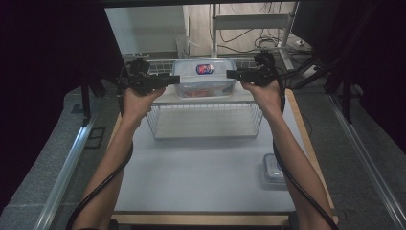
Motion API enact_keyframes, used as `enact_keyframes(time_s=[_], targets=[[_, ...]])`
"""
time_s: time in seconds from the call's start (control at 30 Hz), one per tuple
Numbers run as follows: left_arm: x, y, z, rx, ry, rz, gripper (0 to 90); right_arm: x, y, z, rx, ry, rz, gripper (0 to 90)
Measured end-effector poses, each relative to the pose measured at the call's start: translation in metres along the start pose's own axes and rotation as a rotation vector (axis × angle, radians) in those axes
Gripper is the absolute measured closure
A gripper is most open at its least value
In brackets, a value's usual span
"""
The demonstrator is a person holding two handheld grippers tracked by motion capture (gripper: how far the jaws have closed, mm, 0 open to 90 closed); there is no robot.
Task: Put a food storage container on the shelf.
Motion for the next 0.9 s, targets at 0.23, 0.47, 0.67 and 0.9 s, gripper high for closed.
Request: enact_keyframes(time_s=[0.23, 0.47, 0.67, 0.9], targets=[[-0.018, -0.017, -0.011, 0.006, 0.067, 0.139, 56.1, 0.004, -0.006, -0.013, -0.023, 0.035, -0.029, 44.9], [-0.017, -0.041, -0.003, 0.038, 0.046, 0.142, 80.2, 0.009, -0.030, -0.025, -0.038, -0.012, -0.102, 61.7], [-0.017, -0.044, 0.008, 0.043, 0.039, 0.141, 86.2, 0.013, -0.047, -0.018, 0.002, 0.021, -0.125, 81.0], [-0.014, -0.042, 0.010, 0.043, 0.053, 0.122, 85.8, 0.013, -0.048, -0.012, 0.009, 0.016, -0.128, 81.9]])
Point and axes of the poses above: each handheld gripper's, and its own axes: z roughly forward along the jaws, y roughly out of its top, x roughly to its left, the point moved 2 cm from there along z, roughly forward along the jaws
